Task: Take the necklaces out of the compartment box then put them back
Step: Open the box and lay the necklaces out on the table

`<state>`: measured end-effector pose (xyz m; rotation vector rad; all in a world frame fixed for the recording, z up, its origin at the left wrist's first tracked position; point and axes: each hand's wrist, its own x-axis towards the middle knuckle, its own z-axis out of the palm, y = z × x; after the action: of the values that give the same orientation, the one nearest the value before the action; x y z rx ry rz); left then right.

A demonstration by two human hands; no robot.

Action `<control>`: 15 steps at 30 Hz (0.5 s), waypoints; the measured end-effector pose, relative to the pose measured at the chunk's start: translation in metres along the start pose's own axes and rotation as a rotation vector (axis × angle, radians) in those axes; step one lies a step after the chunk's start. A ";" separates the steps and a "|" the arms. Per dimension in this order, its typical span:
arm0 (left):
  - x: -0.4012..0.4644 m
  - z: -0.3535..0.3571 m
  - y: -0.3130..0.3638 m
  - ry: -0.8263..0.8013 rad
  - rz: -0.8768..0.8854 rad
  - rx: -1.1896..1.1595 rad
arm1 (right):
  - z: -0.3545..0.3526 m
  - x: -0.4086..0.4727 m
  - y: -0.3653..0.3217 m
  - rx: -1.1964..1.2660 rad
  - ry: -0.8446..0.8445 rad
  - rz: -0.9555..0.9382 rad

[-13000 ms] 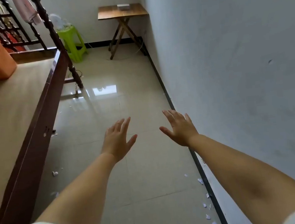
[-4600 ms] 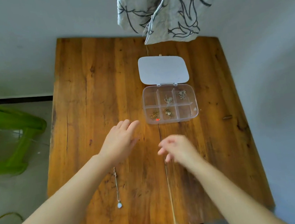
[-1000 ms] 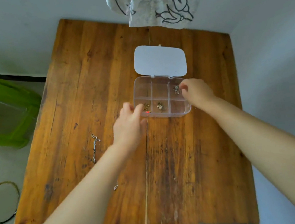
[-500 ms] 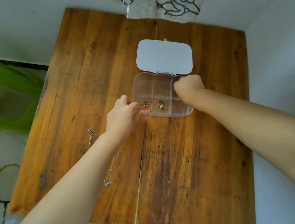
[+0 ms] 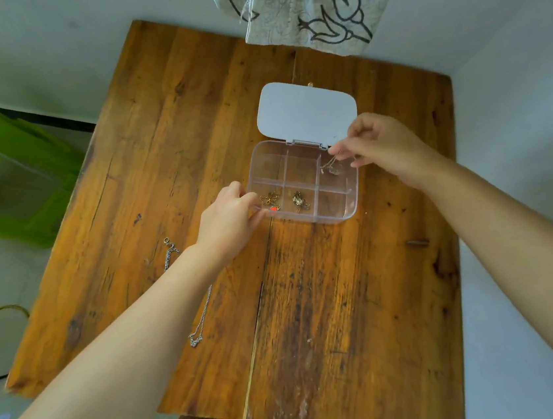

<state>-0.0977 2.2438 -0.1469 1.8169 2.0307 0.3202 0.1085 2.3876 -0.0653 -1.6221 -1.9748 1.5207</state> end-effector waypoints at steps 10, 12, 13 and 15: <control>-0.007 -0.024 0.036 0.038 0.041 -0.553 | 0.005 -0.070 -0.066 0.155 -0.059 -0.299; -0.006 -0.034 0.045 -0.025 0.060 -0.646 | 0.008 -0.077 -0.079 0.226 -0.084 -0.351; -0.007 -0.037 0.048 -0.051 0.078 -0.672 | 0.010 -0.079 -0.084 0.277 -0.096 -0.369; -0.011 -0.043 0.048 -0.092 0.105 -0.713 | 0.013 -0.083 -0.092 0.404 -0.109 -0.384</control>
<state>-0.0724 2.2437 -0.0865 1.4427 1.4818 0.8479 0.0742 2.3237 0.0359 -0.9594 -1.7465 1.7275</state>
